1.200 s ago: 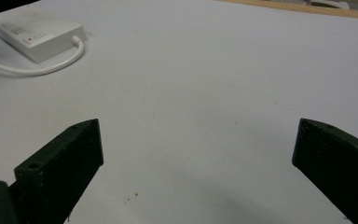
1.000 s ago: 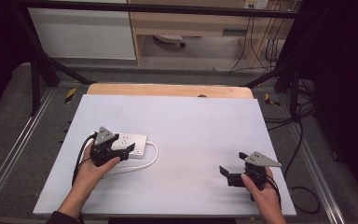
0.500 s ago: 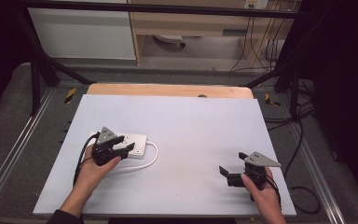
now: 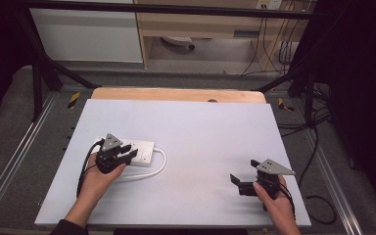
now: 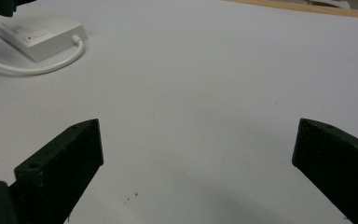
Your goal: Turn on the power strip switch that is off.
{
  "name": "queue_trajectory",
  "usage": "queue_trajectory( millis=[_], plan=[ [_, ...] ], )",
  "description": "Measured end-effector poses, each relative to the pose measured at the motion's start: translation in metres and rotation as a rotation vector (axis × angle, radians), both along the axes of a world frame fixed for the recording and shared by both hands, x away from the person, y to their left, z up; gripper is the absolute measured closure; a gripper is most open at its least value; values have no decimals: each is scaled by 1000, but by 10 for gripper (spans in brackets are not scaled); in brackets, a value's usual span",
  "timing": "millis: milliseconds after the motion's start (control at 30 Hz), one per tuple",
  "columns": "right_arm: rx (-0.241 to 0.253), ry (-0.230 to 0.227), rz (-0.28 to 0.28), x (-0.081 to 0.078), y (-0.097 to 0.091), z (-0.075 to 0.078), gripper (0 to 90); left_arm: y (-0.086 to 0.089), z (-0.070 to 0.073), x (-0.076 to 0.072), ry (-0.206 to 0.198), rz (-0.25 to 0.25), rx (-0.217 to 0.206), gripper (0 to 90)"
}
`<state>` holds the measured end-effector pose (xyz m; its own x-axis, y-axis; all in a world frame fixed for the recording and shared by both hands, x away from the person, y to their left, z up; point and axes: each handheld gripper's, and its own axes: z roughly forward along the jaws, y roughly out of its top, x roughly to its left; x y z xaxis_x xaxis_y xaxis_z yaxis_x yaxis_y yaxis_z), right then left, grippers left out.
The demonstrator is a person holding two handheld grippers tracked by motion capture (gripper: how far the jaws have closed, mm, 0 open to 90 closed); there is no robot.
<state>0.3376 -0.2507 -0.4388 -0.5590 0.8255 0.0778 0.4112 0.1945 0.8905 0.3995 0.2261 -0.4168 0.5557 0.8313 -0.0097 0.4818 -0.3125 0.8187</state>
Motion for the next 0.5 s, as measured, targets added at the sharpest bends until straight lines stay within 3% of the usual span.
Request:
queue_trajectory(
  millis=[500],
  plan=[
    [-1, 0, 2, 0, 0, 0, 24, 4, -5, 1, 46, -6, 28, 833]
  ],
)
